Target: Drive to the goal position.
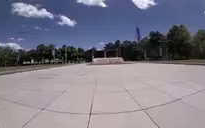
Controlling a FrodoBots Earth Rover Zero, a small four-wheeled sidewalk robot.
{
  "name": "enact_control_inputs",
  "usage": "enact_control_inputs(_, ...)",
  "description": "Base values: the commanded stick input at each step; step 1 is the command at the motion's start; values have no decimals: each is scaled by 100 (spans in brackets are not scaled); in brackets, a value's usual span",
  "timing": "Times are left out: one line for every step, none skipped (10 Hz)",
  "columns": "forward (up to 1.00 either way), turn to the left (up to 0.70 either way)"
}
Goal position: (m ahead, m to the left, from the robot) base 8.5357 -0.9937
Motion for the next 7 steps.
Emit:
enact_control_inputs(50,0)
enact_control_inputs(50,0)
enact_control_inputs(50,0)
enact_control_inputs(50,0)
enact_control_inputs(50,0)
enact_control_inputs(50,0)
enact_control_inputs(50,0)
